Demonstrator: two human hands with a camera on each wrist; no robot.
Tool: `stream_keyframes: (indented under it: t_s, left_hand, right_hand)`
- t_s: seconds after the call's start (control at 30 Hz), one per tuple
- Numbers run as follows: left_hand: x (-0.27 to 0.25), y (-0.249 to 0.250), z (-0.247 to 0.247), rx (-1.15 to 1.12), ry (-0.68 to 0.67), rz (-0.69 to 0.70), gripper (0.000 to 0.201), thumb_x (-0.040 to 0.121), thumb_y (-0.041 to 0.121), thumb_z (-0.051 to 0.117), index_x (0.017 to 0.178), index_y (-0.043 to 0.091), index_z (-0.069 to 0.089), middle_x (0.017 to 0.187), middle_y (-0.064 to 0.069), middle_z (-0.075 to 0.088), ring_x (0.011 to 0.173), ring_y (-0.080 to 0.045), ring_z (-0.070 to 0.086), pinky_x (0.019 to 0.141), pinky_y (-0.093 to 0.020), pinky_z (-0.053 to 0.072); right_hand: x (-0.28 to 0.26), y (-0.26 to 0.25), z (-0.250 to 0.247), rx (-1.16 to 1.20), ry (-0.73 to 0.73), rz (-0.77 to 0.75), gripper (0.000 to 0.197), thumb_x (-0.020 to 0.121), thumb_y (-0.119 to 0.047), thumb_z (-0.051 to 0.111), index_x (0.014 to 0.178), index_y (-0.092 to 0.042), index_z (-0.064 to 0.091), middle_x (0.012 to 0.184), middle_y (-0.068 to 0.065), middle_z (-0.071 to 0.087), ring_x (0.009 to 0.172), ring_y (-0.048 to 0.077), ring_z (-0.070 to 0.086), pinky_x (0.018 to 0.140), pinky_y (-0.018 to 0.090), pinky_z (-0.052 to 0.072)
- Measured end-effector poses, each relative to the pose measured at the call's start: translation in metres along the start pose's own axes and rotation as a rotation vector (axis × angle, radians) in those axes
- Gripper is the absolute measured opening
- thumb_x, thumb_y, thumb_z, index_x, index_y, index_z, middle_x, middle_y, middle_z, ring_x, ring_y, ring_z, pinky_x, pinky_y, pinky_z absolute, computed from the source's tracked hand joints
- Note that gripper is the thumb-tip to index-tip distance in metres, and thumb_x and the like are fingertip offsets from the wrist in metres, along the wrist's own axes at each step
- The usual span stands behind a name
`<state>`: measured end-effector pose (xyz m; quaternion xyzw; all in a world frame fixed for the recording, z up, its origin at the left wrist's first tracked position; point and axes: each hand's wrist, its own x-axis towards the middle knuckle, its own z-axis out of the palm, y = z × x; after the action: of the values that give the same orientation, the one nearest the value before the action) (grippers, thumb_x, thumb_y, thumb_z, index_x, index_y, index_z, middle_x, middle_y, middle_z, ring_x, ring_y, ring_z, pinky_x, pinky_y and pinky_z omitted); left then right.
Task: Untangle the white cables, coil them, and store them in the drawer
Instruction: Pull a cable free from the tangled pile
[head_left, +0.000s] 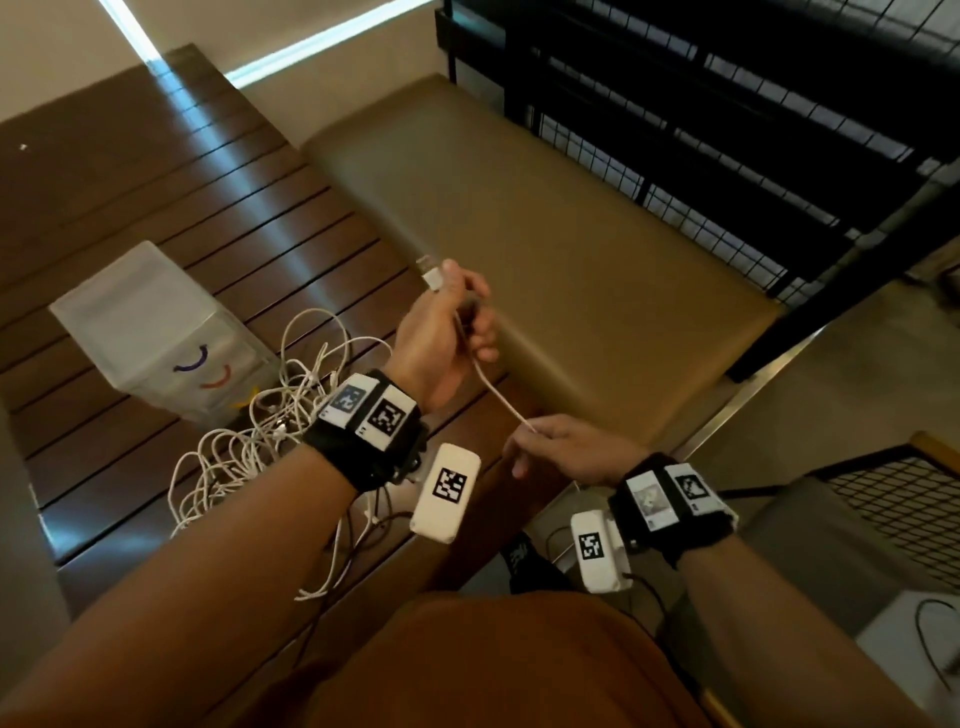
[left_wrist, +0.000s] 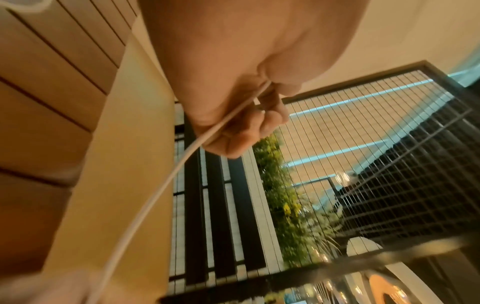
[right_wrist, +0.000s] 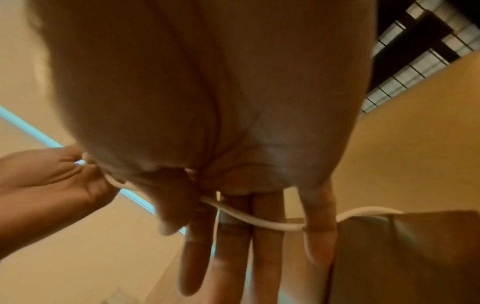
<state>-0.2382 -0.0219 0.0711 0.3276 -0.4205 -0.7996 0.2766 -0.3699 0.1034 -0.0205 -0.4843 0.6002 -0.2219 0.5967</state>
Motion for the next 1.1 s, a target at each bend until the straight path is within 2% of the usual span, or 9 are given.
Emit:
stream_keyframes:
  t_s: [0.13,0.3,0.37,0.47,0.57,0.73,0.83,0.9,1.1]
  left_hand:
    - [0.008,0.017,-0.037,0.053,0.211,0.049,0.046,0.102,0.050,0.023,0.080,0.020,0.048,0.052,0.003,0.035,0.041,-0.008,0.021,0.040,-0.016,0.015]
    - [0.015,0.029,-0.059,0.065,0.302,0.066,0.045,0.102,0.048,0.027,0.076,0.020,0.050,0.048,0.007,0.032,0.041,-0.007,0.023,0.043,-0.022,0.012]
    - [0.017,0.026,-0.059,0.141,0.290,0.073,0.042,0.103,0.044,0.030,0.077,0.020,0.052,0.049,0.007,0.032,0.042,-0.007,0.024,0.040,-0.021,0.015]
    - [0.014,0.020,-0.050,0.530,0.171,0.129,0.022,0.099,0.029,0.049,0.086,0.018,0.063,0.055,0.013,0.049,0.047,-0.004,0.042,0.045,-0.015,0.032]
    - [0.003,0.011,-0.030,0.960,-0.158,0.145,0.015,0.088,0.019,0.067,0.102,0.013,0.071,0.087,0.008,0.070,0.078,0.003,0.063,0.070,-0.011,0.046]
    - [-0.010,-0.037,0.002,1.506,-0.630,-0.073,0.026,0.085,0.048,0.066,0.103,0.031,0.071,0.092,0.006,0.072,0.084,-0.010,0.065,0.078,-0.033,0.054]
    - [-0.007,-0.045,0.004,1.526,-0.627,-0.137,0.028,0.094,0.037,0.056,0.067,0.030,0.063,0.071,0.004,0.065,0.070,-0.016,0.062,0.071,-0.040,0.052]
    - [-0.003,-0.040,0.002,1.522,-0.626,-0.145,0.034,0.094,0.035,0.056,0.060,0.030,0.058,0.061,0.006,0.059,0.061,-0.014,0.057,0.065,-0.038,0.048]
    - [0.001,-0.028,0.002,1.457,-0.520,-0.088,0.024,0.093,0.028,0.059,0.087,0.010,0.075,0.051,0.007,0.044,0.040,-0.001,0.040,0.044,-0.015,0.029]
  right_hand:
    - [-0.009,0.036,-0.002,-0.083,0.014,0.175,0.032,0.104,-0.029,0.038,0.082,-0.020,0.059,0.072,-0.001,0.063,0.073,0.016,0.057,0.075,0.032,0.045]
    - [-0.036,0.064,-0.012,0.038,0.007,0.361,0.032,0.104,-0.031,0.038,0.095,-0.012,0.062,0.064,0.000,0.062,0.062,0.012,0.063,0.054,0.020,0.044]
    - [-0.037,0.066,-0.017,0.025,0.030,0.356,0.030,0.102,-0.033,0.042,0.097,-0.014,0.066,0.064,-0.001,0.063,0.063,0.013,0.063,0.056,0.021,0.045]
    - [-0.033,0.062,-0.021,-0.013,0.046,0.273,0.028,0.098,-0.039,0.050,0.096,-0.023,0.072,0.065,-0.004,0.066,0.067,0.015,0.059,0.066,0.028,0.045]
    - [-0.029,0.046,-0.018,-0.052,-0.019,0.185,0.024,0.096,-0.042,0.052,0.099,-0.031,0.073,0.062,-0.007,0.065,0.059,0.008,0.055,0.063,0.024,0.042]
    - [-0.023,0.021,-0.017,-0.009,0.022,0.094,0.021,0.097,-0.033,0.055,0.086,-0.023,0.070,0.063,-0.003,0.058,0.057,0.010,0.050,0.060,0.024,0.041]
    - [-0.035,0.031,-0.029,0.075,0.025,0.068,0.019,0.096,-0.025,0.057,0.087,-0.017,0.072,0.061,-0.004,0.053,0.056,0.007,0.049,0.057,0.020,0.040]
    - [-0.045,0.055,-0.033,0.124,0.039,0.091,0.021,0.098,-0.022,0.053,0.091,-0.016,0.072,0.063,-0.003,0.053,0.057,0.005,0.049,0.058,0.017,0.039]
    - [-0.066,0.145,-0.014,0.265,0.252,0.314,0.027,0.101,-0.025,0.046,0.098,-0.018,0.071,0.066,-0.004,0.051,0.068,0.013,0.049,0.073,0.028,0.041]
